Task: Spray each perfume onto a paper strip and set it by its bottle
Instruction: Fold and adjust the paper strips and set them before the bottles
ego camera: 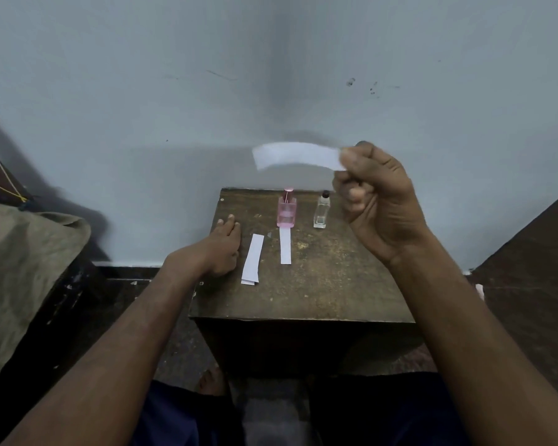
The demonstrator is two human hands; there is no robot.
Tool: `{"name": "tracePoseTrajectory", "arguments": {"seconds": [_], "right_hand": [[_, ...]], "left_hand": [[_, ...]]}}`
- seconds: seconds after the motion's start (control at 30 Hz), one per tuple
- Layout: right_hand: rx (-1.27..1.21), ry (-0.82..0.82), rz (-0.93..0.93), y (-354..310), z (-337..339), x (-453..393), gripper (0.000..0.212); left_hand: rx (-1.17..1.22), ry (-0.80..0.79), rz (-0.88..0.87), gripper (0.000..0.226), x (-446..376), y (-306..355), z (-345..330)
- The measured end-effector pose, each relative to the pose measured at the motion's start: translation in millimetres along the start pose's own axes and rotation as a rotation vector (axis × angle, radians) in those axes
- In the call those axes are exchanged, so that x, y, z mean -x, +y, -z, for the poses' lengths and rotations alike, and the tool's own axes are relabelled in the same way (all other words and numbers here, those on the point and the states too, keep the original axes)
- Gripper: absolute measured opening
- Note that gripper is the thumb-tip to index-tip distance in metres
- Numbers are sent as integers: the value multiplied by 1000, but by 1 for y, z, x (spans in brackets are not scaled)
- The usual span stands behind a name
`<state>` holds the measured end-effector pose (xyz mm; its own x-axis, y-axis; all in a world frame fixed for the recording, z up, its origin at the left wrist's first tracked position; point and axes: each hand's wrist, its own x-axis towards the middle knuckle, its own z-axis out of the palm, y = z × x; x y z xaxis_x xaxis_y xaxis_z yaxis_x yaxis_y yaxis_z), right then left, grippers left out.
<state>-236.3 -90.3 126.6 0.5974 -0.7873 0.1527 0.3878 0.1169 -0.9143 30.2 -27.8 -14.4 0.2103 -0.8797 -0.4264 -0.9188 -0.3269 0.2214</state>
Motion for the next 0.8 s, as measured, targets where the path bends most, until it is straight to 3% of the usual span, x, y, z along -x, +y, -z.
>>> {"name": "tracePoseTrajectory", "arguments": {"seconds": [0.03,0.1,0.13,0.17,0.2,0.3,0.33,0.37,0.43,0.47,0.5,0.6,0.63,0.67,0.7,0.77,0.8], "right_hand": [[173,58,-9,4,2,0,17],[819,175,-38,19,10,0,13],[1007,191,-30,24,12,0,12],[996,194,-12,24,10,1,11],[809,174,34,20,9,1,12],[-78,-30,48,-4,-1,5,24],[-100,-64,28,-5,2,5,23],[56,-32,-13,0,6,4,20],[739,91,-87,17,14,4,9],[884,124,-109,22,14,5,5],[829,136,-116,24,14,5,4],[116,27,-57,7,4,5,17],[-2,-14,-50,4,4,4,19],[66,-13,-47,5,7,3,19],[312,31,-42,10,12,2,16],[939,126,-31,21,19,2,14],[1034,143,-37,24,19,3,12]], "left_hand": [[-3,2,1,71,0,1,0],[-18,1,4,71,2,2,0],[-18,-3,7,71,2,3,1],[-16,-6,9,71,2,2,1],[-19,-5,8,71,3,2,1],[-20,-5,15,70,5,5,2],[-15,-11,18,70,5,6,3],[-16,-14,18,71,5,6,4],[-28,-9,4,72,7,5,5],[-34,-5,-9,72,7,4,6],[-33,-5,-17,72,8,3,7],[-30,35,-39,63,12,0,16],[-8,102,-47,51,14,-1,21],[32,214,-64,37,17,-1,25],[100,352,-81,29,21,0,29],[323,612,-65,31,31,5,36],[473,691,-56,33,35,7,39]]}}
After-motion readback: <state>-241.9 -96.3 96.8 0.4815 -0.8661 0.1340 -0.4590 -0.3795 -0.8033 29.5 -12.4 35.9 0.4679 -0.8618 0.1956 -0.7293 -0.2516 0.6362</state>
